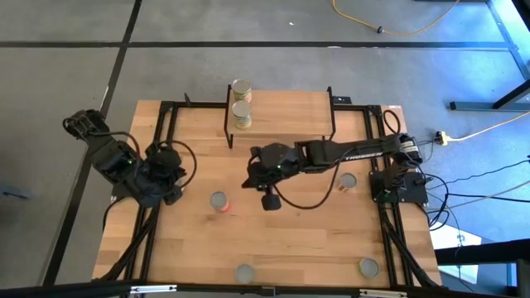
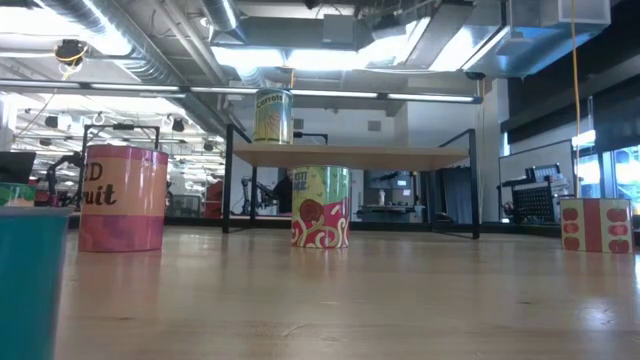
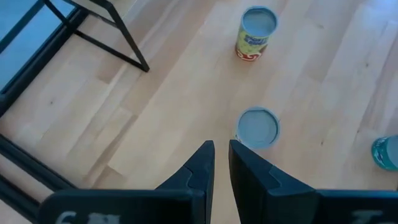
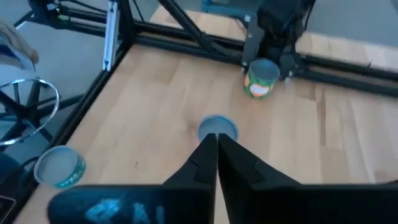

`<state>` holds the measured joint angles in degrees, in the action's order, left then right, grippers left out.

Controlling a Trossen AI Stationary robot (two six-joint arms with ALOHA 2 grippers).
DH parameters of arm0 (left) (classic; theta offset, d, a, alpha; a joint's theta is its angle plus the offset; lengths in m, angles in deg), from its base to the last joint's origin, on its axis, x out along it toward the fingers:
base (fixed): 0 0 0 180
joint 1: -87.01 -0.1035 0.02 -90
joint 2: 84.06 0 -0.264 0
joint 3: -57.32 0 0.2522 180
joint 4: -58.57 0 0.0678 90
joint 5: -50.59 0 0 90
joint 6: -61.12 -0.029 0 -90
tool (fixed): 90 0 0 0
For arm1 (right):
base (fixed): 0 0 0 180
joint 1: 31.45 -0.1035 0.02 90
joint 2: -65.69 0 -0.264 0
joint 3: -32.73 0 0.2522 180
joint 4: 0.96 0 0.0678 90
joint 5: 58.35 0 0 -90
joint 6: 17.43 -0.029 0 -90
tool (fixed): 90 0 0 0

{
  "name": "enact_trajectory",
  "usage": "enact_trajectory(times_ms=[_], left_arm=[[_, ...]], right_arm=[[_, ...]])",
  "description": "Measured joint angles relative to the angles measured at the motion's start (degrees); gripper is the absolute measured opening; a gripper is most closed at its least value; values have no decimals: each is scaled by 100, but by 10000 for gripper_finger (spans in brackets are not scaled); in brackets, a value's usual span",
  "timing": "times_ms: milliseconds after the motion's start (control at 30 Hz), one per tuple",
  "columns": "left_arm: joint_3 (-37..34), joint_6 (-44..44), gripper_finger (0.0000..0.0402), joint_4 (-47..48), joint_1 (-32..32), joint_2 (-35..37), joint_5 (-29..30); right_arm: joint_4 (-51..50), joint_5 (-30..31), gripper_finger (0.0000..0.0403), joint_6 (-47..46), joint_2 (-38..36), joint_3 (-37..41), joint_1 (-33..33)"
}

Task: Pick and place cans onto a shelf
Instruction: Put the canned mixed fruits on the shelf

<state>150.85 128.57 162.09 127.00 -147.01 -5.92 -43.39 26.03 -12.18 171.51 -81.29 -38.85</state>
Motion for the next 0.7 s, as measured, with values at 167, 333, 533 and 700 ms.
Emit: enact_trajectory(times_ms=[167, 333, 533, 700], left_arm=[[0, 66, 42, -88, 108, -5, 1], [0, 144, 42, -87, 177, -3, 2], [0, 143, 42, -86, 181, -3, 4], [0, 143, 42, -78, 179, -1, 7]], right_arm=[[-91, 0, 45, -10, 169, 22, 2], [40, -12, 87, 162, 430, 20, -56], [217, -132, 101, 1153, 717, 20, -219], [555, 22, 102, 1759, 1052, 22, -331]])
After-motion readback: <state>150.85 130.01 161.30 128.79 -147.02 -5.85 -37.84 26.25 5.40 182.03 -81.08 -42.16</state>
